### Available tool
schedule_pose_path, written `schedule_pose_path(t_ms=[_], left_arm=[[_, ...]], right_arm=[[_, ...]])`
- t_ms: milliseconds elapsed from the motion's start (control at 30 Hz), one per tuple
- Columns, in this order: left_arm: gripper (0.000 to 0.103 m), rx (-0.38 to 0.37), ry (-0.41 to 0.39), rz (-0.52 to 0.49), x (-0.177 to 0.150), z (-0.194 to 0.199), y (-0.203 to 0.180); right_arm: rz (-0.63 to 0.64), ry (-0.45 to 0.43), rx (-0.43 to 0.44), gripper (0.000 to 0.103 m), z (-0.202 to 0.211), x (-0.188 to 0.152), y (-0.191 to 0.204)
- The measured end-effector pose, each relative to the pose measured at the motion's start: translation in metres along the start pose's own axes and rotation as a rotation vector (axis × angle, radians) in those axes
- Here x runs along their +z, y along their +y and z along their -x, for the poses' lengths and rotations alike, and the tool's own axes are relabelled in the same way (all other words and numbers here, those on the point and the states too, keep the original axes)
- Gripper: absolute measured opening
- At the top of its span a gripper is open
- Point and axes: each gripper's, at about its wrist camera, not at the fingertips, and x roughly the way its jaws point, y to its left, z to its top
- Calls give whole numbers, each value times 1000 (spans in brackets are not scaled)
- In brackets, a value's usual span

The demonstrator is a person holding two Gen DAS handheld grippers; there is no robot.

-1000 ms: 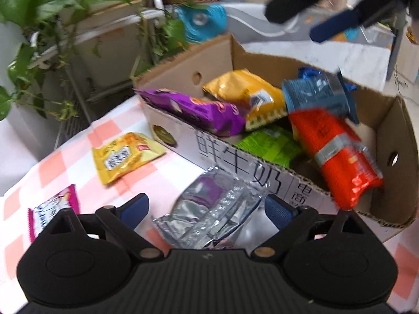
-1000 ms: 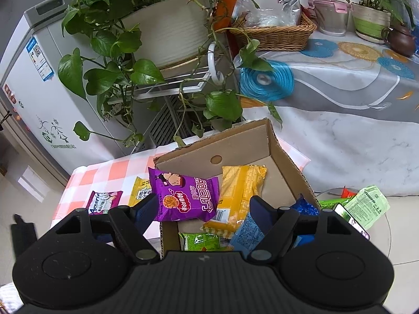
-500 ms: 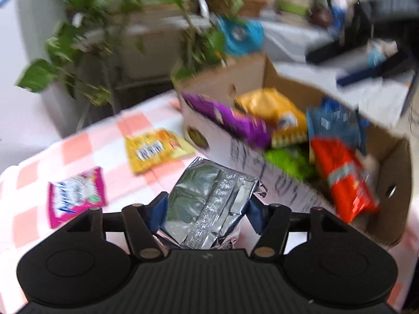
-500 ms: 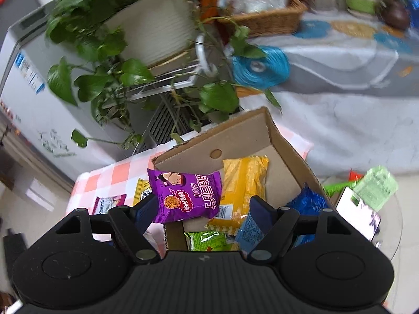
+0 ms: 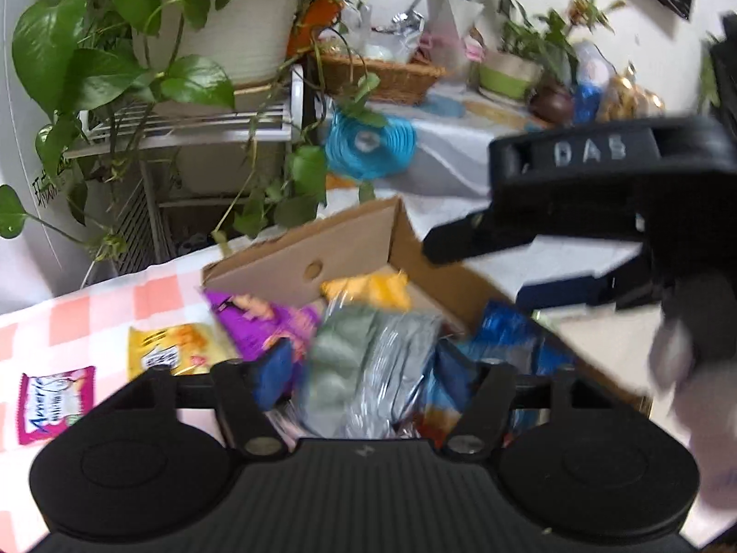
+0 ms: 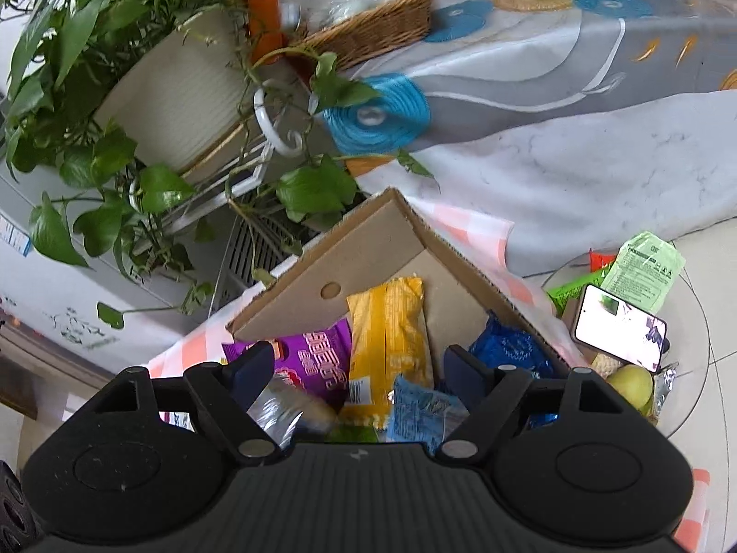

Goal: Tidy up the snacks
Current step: 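Open the left gripper to drop the silver foil packet into the box, then move the left tool to the pink Ameria packet while right approaches the yellow waffle packet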

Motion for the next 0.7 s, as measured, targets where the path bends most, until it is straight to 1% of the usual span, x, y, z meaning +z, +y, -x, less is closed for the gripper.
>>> schedule_pose_path(t_ms=[33, 133, 167, 233, 333, 533, 700], left_arm=[[87, -2, -2, 22, 3, -1, -1], [89, -23, -13, 44, 8, 7, 0], [90, -15, -14, 38, 10, 12, 2], [93, 24, -9, 26, 12, 19, 8], [94, 84, 4, 18, 9, 34, 24], [98, 199, 27, 80, -6, 62, 68], [100, 312, 72, 115, -20, 71, 103]], right_arm=[[2, -5, 2, 85, 0, 1, 0], [17, -15, 16, 86, 2, 3, 4], [27, -19, 24, 86, 3, 3, 6], [58, -24, 39, 87, 3, 2, 11], [124, -29, 50, 88, 2, -2, 22], [273, -23, 75, 88, -3, -15, 50], [347, 3, 103, 88, -15, -27, 74]])
